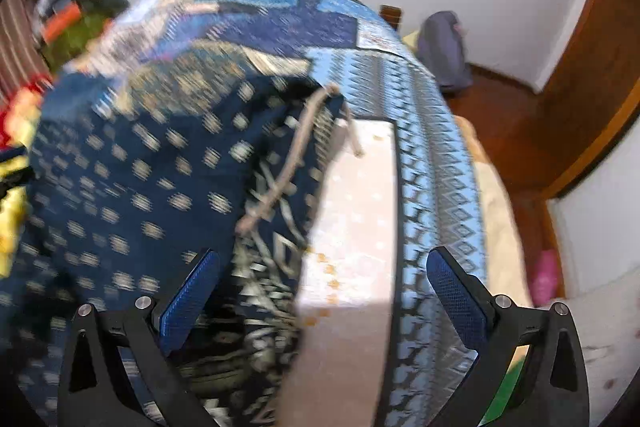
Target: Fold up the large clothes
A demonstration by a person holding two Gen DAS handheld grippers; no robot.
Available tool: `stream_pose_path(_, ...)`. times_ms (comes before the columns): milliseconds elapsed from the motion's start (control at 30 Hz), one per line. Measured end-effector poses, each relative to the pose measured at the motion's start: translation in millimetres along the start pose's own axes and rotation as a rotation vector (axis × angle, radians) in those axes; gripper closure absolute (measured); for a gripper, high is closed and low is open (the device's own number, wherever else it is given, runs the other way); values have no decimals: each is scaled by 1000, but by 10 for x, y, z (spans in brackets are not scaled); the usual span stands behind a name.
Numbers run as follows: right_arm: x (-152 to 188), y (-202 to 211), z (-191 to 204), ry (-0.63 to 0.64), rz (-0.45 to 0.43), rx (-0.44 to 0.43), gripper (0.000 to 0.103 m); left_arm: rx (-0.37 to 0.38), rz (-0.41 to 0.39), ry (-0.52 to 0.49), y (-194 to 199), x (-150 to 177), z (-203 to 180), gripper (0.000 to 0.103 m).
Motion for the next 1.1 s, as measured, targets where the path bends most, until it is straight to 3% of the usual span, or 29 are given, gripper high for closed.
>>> stream_pose_path(100, -150, 30, 3, -87, -32, -135, 0, 2, -2, 118, 87, -33, 431, 9)
stream_pose_path(200, -285, -111, -20, -205, -39, -253, 0, 63, 61, 250, -26, 98, 774, 8)
stream_pose_path(300, -321, -369, 25, -274, 10, -302, 0, 177, 139, 339, -246, 273, 864, 8)
stream_pose_path(433, -347, -632, 159, -263, 57, -312, 2, 279, 155, 391, -453, 305, 733, 8)
stream_pose_path(533, -496, -711, 364, -183, 48, -322, 12, 362, 158, 412, -625, 183, 570, 8)
stream_pose_path(600, -562, -770, 440, -152, 49, -296, 21, 351, 145, 406, -720, 91, 521, 7)
stream_pose_path(700, -642, -832, 541, -101, 44, -276, 50, 322, 142, 440, -872, 0, 529, 9)
stream_pose_path(733, -671, -829, 557, -90, 37, -272, 66, 306, 120, 447, -866, -26, 545, 13)
stream_pose_path(767, -676, -813, 527, -87, 33, -276, 71, 290, 102, 445, -844, -52, 546, 26)
stream_pose_path(800, -711, -791, 524, -90, 22, -281, 75, 291, 89, 443, -814, -74, 545, 47)
stream_pose_path(867, -774, -736, 510, -83, -1, -271, 80, 311, 79, 447, -746, -116, 543, 73)
stream_pose_path(967, -949, -602, 551, -46, -55, -244, 81, 262, 43, 401, -579, -252, 554, 82)
stream_pose_path(1100, -1362, -431, 644, -17, -136, -230, 82, 223, -47, 362, -326, -616, 632, 83)
Point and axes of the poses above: each gripper's, at about its wrist camera, not at the fingertips, and y roughly against the way its jaws point, z to its left, x to its underside, the point moved 6 cm from there along -y, roughly the way its jaws point, and after that the axes turned 6 degrees about y, right-handed, at the moved point
